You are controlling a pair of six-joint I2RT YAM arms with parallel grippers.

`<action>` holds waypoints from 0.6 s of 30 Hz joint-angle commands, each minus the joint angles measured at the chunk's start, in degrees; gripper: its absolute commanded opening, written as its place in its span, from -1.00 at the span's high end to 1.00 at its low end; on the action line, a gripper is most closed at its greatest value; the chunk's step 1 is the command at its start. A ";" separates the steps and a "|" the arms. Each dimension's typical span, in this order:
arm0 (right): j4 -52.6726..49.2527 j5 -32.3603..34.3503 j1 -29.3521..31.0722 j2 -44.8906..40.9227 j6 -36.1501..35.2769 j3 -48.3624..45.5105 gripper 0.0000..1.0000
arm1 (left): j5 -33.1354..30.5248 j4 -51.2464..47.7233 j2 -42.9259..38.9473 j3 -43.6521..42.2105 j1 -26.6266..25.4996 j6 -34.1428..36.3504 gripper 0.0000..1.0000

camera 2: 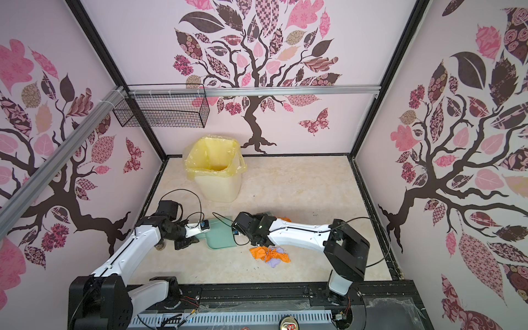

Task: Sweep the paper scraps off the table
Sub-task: 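Push the brush with the right gripper toward the dustpan held by the left gripper, then sweep the orange and purple scraps into the dustpan with the right gripper's brush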

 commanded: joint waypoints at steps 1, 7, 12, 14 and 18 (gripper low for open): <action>-6.11 3.93 2.20 -6.39 5.60 -0.72 1.00 | 0.76 0.34 1.06 2.43 -0.79 -0.36 1.00; -8.41 16.04 2.81 -13.03 14.84 1.74 1.00 | -0.93 0.85 2.11 3.66 -5.12 -3.73 1.00; -32.58 19.26 0.03 -8.89 47.64 12.31 1.00 | -1.94 1.47 1.67 3.24 -7.60 -5.19 1.00; -39.01 17.72 0.05 -7.02 57.09 14.54 1.00 | -2.91 1.70 2.29 3.39 -8.40 -5.36 1.00; -48.81 14.54 -3.85 -2.43 76.92 21.97 1.00 | -3.42 1.13 3.09 4.18 -8.98 -5.58 1.00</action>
